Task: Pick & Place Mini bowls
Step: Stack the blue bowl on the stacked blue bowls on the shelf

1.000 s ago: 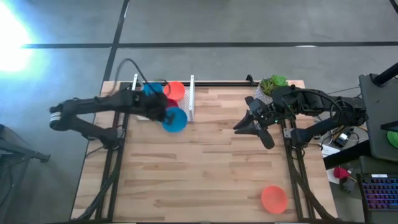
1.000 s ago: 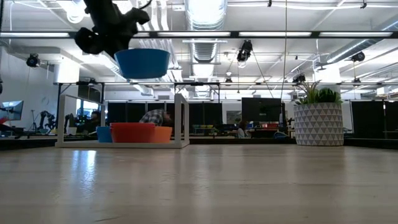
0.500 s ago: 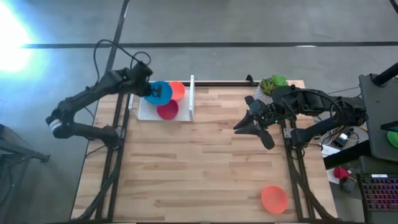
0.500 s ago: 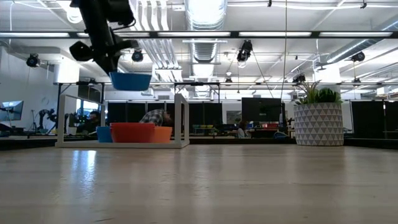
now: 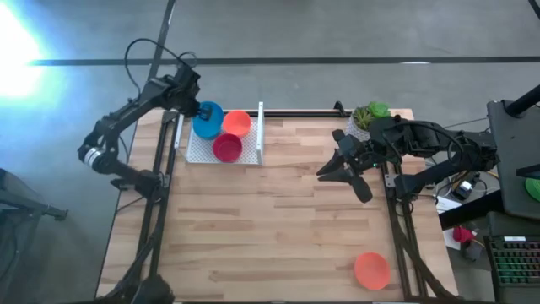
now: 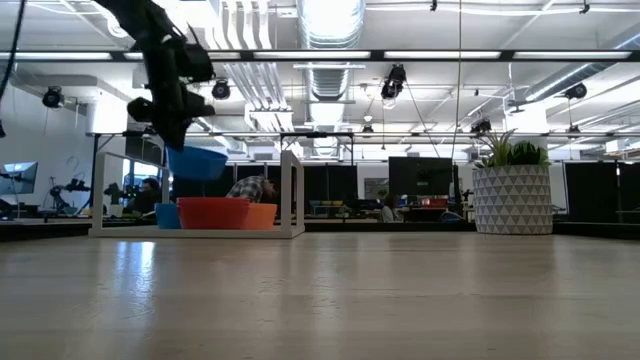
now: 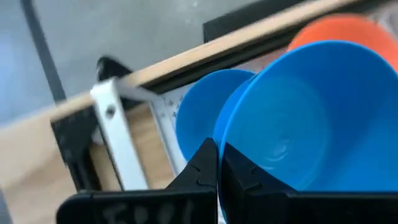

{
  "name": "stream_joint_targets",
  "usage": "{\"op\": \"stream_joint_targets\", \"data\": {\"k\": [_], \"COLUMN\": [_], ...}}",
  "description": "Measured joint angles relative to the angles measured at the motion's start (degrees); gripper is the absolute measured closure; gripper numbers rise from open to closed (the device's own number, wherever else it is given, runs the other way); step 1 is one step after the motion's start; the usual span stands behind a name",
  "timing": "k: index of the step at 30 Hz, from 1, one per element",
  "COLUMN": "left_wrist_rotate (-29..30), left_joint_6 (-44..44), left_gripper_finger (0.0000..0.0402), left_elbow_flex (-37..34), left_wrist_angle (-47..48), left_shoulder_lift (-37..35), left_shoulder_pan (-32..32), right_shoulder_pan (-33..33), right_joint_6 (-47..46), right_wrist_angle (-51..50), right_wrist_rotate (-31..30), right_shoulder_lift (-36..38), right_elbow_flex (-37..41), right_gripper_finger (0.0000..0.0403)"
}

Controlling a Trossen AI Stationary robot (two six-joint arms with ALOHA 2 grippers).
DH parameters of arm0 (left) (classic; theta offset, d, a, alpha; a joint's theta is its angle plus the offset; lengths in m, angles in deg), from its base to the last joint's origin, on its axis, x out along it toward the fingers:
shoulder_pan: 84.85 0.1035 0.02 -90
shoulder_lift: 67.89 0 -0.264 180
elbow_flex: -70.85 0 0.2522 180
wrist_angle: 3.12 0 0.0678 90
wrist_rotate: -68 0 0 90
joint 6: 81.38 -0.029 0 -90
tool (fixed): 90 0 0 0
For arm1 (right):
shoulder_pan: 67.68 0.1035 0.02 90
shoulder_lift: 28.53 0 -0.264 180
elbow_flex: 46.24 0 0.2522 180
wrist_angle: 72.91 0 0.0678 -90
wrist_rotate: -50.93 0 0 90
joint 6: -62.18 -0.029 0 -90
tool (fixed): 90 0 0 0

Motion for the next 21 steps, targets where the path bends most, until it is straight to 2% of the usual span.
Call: {"op": "stream_joint_targets", "data": {"k": [3, 12, 16, 21], "left_wrist_rotate": [-1.9, -1.7, 0.7, 2.4], "left_joint_6": [-8.3, -30.9, -36.8, -40.1], "left_gripper_finger": [0.0401, 0.0401, 0.0401, 0.0401], "left_elbow_flex": [2.8, 11.7, 13.5, 13.7], "left_wrist_angle": [0.5, 5.0, 5.8, 5.7], "left_shoulder_lift": [3.7, 14.4, 17.7, 20.0], "left_shoulder_pan": [0.8, 1.0, 1.0, 1.1], "right_shoulder_pan": [0.0, 0.0, 0.0, 0.0], "right_joint_6": [0.0, -0.1, -0.2, -0.2], "right_wrist_angle": [0.0, 0.1, 0.2, 0.2], "right_wrist_rotate": [-0.1, -0.1, -0.1, -0.1], "right_shoulder_lift": [0.0, 0.0, 0.0, 0.0], "right_elbow_flex": [0.0, 0.0, 0.0, 0.0], "right_gripper_finger": [0.0340, 0.0342, 0.0342, 0.0342]}}
